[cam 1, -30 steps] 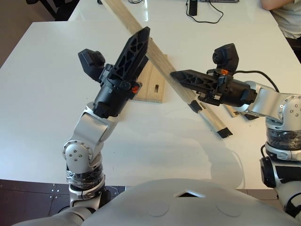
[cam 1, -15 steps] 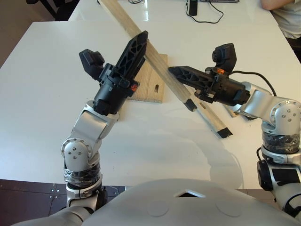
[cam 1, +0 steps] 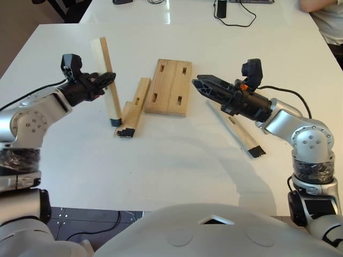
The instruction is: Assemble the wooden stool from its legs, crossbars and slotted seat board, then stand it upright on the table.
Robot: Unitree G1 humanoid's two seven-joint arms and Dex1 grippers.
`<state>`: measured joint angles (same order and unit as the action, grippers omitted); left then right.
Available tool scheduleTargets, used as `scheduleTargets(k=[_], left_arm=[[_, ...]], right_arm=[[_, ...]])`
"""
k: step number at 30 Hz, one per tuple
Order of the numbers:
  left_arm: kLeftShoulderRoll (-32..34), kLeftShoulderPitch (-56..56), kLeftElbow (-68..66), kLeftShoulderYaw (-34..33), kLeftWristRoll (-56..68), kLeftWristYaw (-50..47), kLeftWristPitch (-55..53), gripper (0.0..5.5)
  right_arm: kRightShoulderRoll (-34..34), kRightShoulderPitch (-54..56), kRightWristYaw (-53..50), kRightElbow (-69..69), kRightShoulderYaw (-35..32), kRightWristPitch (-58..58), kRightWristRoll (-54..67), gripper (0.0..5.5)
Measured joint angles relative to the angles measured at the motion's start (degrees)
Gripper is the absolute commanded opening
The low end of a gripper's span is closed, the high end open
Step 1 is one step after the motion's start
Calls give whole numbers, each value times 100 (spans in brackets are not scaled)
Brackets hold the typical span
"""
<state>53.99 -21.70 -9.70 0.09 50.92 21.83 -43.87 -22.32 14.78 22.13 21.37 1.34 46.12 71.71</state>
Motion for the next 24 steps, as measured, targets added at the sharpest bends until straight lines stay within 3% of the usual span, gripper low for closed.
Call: scheduleTargets(k=[4,10,11,21,24], left_arm=[[63,-698,-1254,882,-1369,1231,83,203],[-270,-1233,-2625,1296,-2584,2091,245,203],[-418,-1243,-2870,1300,-2732,2082,336,239],[-1052,-1582,-4171,506,-3348,1821,1241,386],[-1010,-1434,-3973,430,-3783,1522,1797,386]], right_arm=[[352,-34,70,75,275,-260,-532,308],[738,-298,58,254,336,-538,-923,308],[812,-333,30,262,339,-573,-976,308],[1207,-657,-158,407,360,-756,-1326,308],[1233,-664,-164,405,310,-788,-1419,308]])
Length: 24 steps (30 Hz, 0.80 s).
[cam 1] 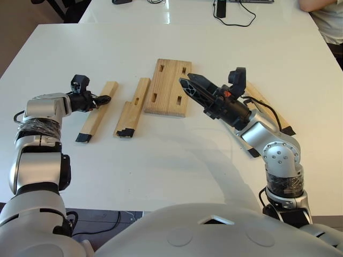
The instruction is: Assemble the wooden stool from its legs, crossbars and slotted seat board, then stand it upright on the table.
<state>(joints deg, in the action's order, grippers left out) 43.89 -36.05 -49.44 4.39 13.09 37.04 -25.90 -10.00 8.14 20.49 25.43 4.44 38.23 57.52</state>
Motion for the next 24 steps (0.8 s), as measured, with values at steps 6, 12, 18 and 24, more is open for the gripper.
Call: scheduleTargets(k=[6,12,18,24], left_arm=[[34,1288,1919,-1185,196,-908,211,386],[-524,2288,4672,-1614,876,-1284,-719,386],[-1055,3407,6975,-1321,1202,-1899,-2294,386],[-1135,3804,7138,-1063,822,-2150,-2444,386]], right_arm=[[62,11,-66,-95,-5,-23,-355,308],[81,8,-115,-99,-38,-30,-430,308],[99,3,-212,-78,-35,-204,-795,308],[249,-53,-240,-86,-16,-257,-953,308]])
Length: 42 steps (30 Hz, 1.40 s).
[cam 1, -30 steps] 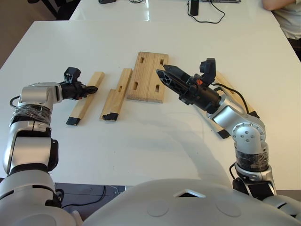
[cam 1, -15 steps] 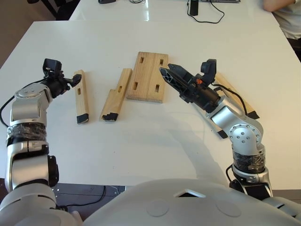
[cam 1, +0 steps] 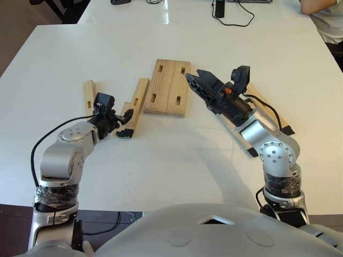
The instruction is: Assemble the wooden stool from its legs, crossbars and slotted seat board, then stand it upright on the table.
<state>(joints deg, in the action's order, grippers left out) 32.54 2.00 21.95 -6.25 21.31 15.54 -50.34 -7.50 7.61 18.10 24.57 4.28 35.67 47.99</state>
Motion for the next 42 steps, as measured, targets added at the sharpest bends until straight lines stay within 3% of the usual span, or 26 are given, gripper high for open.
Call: scheduleTargets(k=[5,22,38,42], left_arm=[[-246,108,85,-94,-20,79,425,386],[89,66,-1205,8,-923,518,1497,386],[71,678,-375,116,-946,788,1046,386],[43,792,-36,131,-951,658,599,330]], right_arm=[[68,-27,-6,-30,-28,-2,-32,308],[95,-240,124,-295,8,-7,-311,308],[100,-415,150,-316,1,-7,-402,308],[105,-416,150,-320,0,-7,-428,308]])
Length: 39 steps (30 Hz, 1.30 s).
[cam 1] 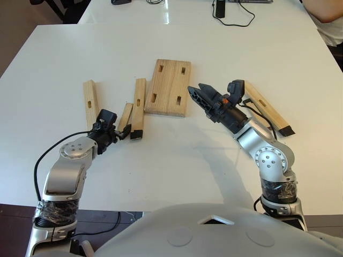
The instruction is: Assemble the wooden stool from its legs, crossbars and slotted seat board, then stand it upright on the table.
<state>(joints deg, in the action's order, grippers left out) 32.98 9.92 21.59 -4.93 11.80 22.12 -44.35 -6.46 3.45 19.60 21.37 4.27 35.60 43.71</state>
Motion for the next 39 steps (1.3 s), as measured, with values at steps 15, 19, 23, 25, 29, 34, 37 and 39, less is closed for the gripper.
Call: scheduleTargets(k=[15,19,23,25,29,34,37,39], left_arm=[[139,-198,269,-108,294,50,-1125,131],[110,-316,173,-161,297,29,-1125,131],[-381,-1149,-338,-1086,911,-103,-1151,131],[-654,-1988,-372,-1684,1630,-122,-1090,131],[-1257,-3270,-206,-2299,3612,-64,-999,131],[-1759,-3857,-66,-2364,5732,286,-969,131],[-1784,-3966,-5,-2194,6614,423,-966,131],[-1747,-3992,10,-2082,6872,430,-959,131]], right_arm=[[15,111,-297,40,-194,-593,-802,308],[-104,386,-294,42,-245,-535,-865,308],[-451,819,-150,-170,-502,-187,-761,308],[-586,1178,46,-337,-635,-52,-604,308],[-751,2222,374,-756,-1059,575,477,308],[-1104,3599,819,-1093,-1623,1705,2689,308],[-1369,4394,1055,-1332,-1839,2025,3427,326],[-1417,4493,1161,-1437,-1891,2056,3540,354]])
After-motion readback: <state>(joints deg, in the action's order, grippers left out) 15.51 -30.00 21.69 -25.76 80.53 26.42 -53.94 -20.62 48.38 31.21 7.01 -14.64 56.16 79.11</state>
